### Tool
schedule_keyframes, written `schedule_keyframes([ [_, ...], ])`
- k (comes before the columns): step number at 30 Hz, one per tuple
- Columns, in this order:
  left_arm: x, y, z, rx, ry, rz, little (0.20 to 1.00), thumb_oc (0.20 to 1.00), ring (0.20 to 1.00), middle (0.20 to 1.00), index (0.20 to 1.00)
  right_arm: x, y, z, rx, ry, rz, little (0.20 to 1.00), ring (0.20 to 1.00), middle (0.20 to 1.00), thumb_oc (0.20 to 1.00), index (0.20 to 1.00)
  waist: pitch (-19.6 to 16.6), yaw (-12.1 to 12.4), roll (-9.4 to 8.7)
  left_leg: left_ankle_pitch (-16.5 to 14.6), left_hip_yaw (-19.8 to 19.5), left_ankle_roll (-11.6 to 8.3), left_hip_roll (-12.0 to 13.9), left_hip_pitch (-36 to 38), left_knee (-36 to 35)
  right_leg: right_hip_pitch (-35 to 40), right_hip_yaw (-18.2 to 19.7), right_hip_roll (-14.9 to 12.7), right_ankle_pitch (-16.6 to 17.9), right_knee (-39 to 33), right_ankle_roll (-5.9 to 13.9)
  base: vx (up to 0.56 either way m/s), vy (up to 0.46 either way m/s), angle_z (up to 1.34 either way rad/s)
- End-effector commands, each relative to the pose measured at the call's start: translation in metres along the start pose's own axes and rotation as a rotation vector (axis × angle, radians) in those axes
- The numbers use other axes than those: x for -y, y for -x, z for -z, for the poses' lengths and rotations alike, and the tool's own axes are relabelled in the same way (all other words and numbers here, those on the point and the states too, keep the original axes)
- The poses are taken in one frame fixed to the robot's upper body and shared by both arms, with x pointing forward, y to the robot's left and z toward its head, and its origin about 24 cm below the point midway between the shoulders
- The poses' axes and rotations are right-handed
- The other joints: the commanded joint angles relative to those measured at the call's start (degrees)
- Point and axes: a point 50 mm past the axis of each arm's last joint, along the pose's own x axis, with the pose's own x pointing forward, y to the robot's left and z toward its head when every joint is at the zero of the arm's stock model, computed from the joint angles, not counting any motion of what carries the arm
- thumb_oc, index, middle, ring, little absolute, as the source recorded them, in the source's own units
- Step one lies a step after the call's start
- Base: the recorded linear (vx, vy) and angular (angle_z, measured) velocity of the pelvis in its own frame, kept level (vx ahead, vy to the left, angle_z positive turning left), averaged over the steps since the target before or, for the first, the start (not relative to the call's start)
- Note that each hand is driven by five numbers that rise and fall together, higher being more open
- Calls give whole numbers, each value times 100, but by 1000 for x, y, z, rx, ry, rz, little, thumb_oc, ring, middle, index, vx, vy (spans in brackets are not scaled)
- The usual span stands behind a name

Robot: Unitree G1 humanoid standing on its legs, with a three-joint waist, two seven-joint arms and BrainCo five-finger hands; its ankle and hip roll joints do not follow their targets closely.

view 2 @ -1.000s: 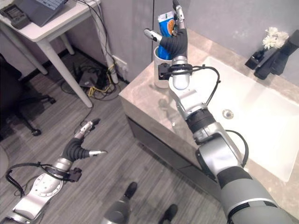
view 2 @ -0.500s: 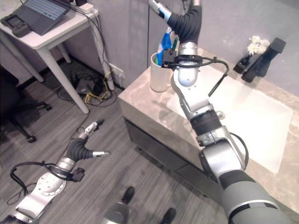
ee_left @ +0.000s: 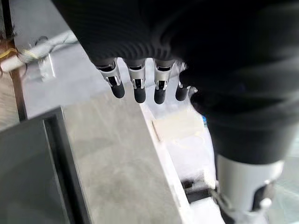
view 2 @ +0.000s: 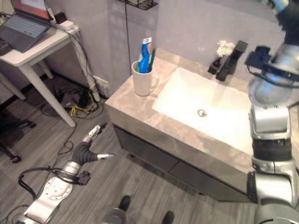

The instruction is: Put brush and paste in cup on sink, flatten towel.

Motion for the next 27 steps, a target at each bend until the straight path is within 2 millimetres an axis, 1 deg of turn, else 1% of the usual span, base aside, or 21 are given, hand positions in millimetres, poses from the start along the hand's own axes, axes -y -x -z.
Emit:
schedule_keyframes([
  [1, -5, 1, -12, 79, -30, -8, 1000, 1000, 1000, 1000, 1000, 25, 4, 3, 20, 62, 35, 1000, 1000, 1000, 1000, 1000, -393, -48, -42, -164, 98, 215, 39, -156, -78, 188, 145, -351, -47, 4, 308, -24, 8, -6],
  [2, -8, 4, -10, 65, -31, -26, 1000, 1000, 1000, 1000, 1000, 40, 22, 13, -40, 119, 45, 1000, 1000, 1000, 1000, 1000, -372, -173, -35, -180, 167, 218, 69, -138, -78, 124, 241, -327, -19, 4, 295, -26, 13, -9],
  [5, -18, 9, -9, 55, -36, -82, 1000, 1000, 1000, 1000, 1000, 61, 45, 25, -115, 246, 49, 1000, 1000, 1000, 1000, 1000, -327, -432, -43, -189, 320, 222, 103, -112, -78, 4, 429, -297, 17, 4, 264, -4, 13, -24],
  [6, -24, 12, -8, 45, -49, -106, 1000, 1000, 1000, 1000, 1000, 70, 51, 26, -125, 297, 56, 1000, 1000, 1000, 1000, 1000, -334, -522, -46, -198, 383, 221, 113, -106, -78, -40, 506, -285, 26, 4, 260, 15, 2, -30],
  [7, -24, 13, -8, 43, -50, -104, 1000, 1000, 1000, 1000, 1000, 70, 53, 26, -126, 298, 56, 1000, 1000, 1000, 1000, 1000, -349, -508, -57, -201, 395, 221, 117, -105, -78, -46, 520, -283, 29, 4, 259, 24, -10, -38],
  [8, -29, 17, -5, 25, -66, -124, 1000, 1000, 1000, 1000, 1000, 78, 59, 26, -142, 333, 53, 1000, 1000, 1000, 1000, 1000, -354, -588, -67, -205, 452, 218, 128, -104, -78, -84, 588, -275, 35, 4, 258, 12, -18, -41],
  [11, -36, 25, -1, -14, -86, -155, 1000, 1000, 1000, 1000, 1000, 92, 67, 26, -194, 322, 18, 1000, 1000, 1000, 1000, 1000, -373, -753, -111, -214, 558, 203, 150, -96, -78, -139, 695, -290, 59, 4, 269, 10, -27, -35],
  [12, -37, 27, 0, -25, -85, -160, 1000, 1000, 1000, 1000, 1000, 97, 72, 30, -228, 331, 24, 1000, 1000, 1000, 1000, 1000, -374, -803, -107, -223, 583, 204, 150, -88, -78, -150, 710, -294, 72, 4, 274, 19, -16, -28],
  [13, -40, 31, 0, -34, -98, -160, 1000, 1000, 1000, 1000, 1000, 108, 85, 40, -319, 353, 9, 1000, 1000, 1000, 1000, 1000, -370, -906, -83, -242, 654, 214, 161, -60, -78, -166, 747, -302, 91, 4, 284, 13, -7, -25],
  [14, -41, 32, 0, -37, -98, -159, 1000, 1000, 1000, 1000, 1000, 109, 86, 40, -322, 351, 7, 1000, 1000, 1000, 1000, 1000, -381, -900, -89, -246, 662, 215, 162, -54, -78, -165, 755, -301, 92, 4, 285, 9, 13, -18],
  [15, -42, 34, 1, -47, -108, -155, 1000, 1000, 1000, 1000, 1000, 115, 100, 48, -401, 373, -1, 1000, 1000, 1000, 1000, 1000, -385, -965, -68, -265, 741, 220, 167, -15, -78, -178, 822, -303, 106, 4, 295, 4, 13, -20],
  [16, -42, 34, 1, -47, -108, -155, 1000, 1000, 1000, 1000, 1000, 115, 100, 48, -402, 372, -1, 1000, 1000, 1000, 1000, 1000, -385, -960, -69, -266, 746, 220, 167, -13, -78, -179, 827, -303, 106, 4, 295, -1, 17, -22],
  [18, -42, 35, 2, -54, -109, -163, 1000, 1000, 1000, 1000, 1000, 128, 129, 65, -569, 399, -3, 1000, 1000, 1000, 1000, 1000, -374, -1061, -44, -287, 848, 219, 174, 31, -78, -201, 908, -308, 120, 4, 299, -7, 19, -21],
  [19, -41, 35, 3, -58, -106, -163, 1000, 1000, 1000, 1000, 1000, 135, 143, 73, -646, 402, 28, 1000, 1000, 1000, 1000, 1000, -382, -1074, -38, -301, 866, 224, 176, 47, -78, -204, 938, -308, 122, 4, 295, -1, 17, -16],
  [20, -41, 35, 3, -58, -107, -163, 1000, 1000, 1000, 1000, 1000, 135, 143, 74, -647, 400, 28, 1000, 1000, 1000, 1000, 1000, -384, -1068, -44, -304, 873, 224, 177, 51, -78, -204, 945, -308, 121, 4, 295, 10, 12, -16],
  [21, -41, 36, 4, -67, -111, -166, 1000, 1000, 1000, 1000, 1000, 147, 168, 83, -766, 414, 81, 1000, 1000, 1000, 1000, 1000, -384, -1088, -32, -320, 914, 225, 177, 77, -78, -208, 968, -309, 123, 4, 297, 11, 10, -17],
  [23, -41, 39, 7, -85, -112, -170, 1000, 1000, 1000, 1000, 1000, 164, 194, 88, -878, 488, 129, 1000, 1000, 1000, 1000, 1000, -376, -1116, -10, -336, 931, 234, 171, 98, -78, -201, 981, -309, 124, 4, 295, 13, 6, -16],
  [24, -41, 39, 7, -85, -114, -169, 1000, 1000, 1000, 1000, 1000, 164, 195, 88, -880, 488, 130, 1000, 1000, 1000, 1000, 1000, -377, -1111, -16, -338, 933, 234, 171, 102, -78, -198, 982, -309, 122, 4, 295, 9, 1, -6],
  [25, -42, 40, 8, -90, -115, -174, 1000, 1000, 1000, 1000, 1000, 170, 204, 89, -918, 513, 151, 1000, 1000, 1000, 1000, 1000, -375, -1117, -7, -341, 930, 236, 167, 105, -78, -194, 983, -309, 118, 4, 294, 0, 0, 0],
  [26, -43, 41, 9, -98, -110, -182, 1000, 1000, 1000, 1000, 1000, 185, 232, 92, -1042, 567, 210, 1000, 1000, 1000, 1000, 1000, -374, -1110, -4, -349, 908, 236, 160, 107, -78, -181, 977, -313, 112, 4, 290, 0, 0, 0],
  [27, -44, 42, 9, -101, -112, -183, 1000, 1000, 1000, 1000, 1000, 192, 244, 93, -1098, 592, 224, 1000, 1000, 1000, 1000, 1000, -370, -1103, -5, -346, 898, 234, 160, 102, -78, -170, 955, -317, 111, 4, 291, 0, 0, 0],
])
